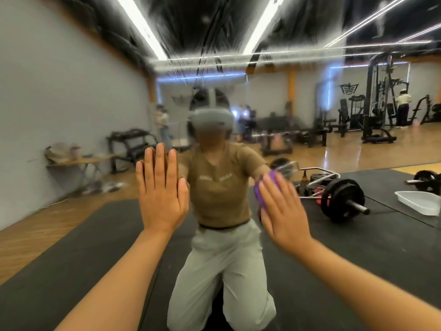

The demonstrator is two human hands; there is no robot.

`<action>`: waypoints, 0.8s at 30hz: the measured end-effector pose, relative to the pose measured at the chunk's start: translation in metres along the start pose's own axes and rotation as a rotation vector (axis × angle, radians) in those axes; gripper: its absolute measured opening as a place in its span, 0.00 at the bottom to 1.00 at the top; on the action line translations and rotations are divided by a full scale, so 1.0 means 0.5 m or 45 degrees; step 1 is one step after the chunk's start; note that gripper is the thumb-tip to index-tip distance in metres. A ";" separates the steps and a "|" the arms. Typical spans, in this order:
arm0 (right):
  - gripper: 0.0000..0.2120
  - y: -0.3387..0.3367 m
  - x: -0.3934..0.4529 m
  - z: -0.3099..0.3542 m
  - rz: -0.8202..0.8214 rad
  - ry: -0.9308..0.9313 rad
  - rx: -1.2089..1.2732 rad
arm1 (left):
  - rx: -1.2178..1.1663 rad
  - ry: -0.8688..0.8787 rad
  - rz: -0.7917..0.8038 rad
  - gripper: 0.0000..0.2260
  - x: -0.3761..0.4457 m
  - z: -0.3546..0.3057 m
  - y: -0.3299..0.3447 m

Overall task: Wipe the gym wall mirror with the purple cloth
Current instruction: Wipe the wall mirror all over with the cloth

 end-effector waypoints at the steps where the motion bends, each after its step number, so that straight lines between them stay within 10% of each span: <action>1: 0.29 0.010 -0.065 0.023 0.077 -0.079 -0.027 | 0.003 -0.003 -0.002 0.25 0.001 0.000 0.000; 10: 0.28 0.030 -0.195 0.048 0.310 -0.357 -0.150 | 0.006 -0.008 0.037 0.25 0.001 0.001 0.000; 18: 0.28 -0.024 0.257 -0.116 -0.034 0.186 -0.048 | -0.025 -0.023 0.087 0.27 0.004 -0.003 -0.002; 24: 0.28 -0.014 0.179 -0.073 -0.122 0.324 -0.040 | -0.173 -0.229 0.085 0.28 0.008 -0.019 -0.013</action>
Point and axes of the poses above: each hand's wrist, its own x-axis towards the middle knuckle, its own y-axis out of the palm, z = x × y, the point moved 10 cm from there along x, towards the middle knuckle, and after that the axes turned 5 degrees about -z, right-handed, at the moved point
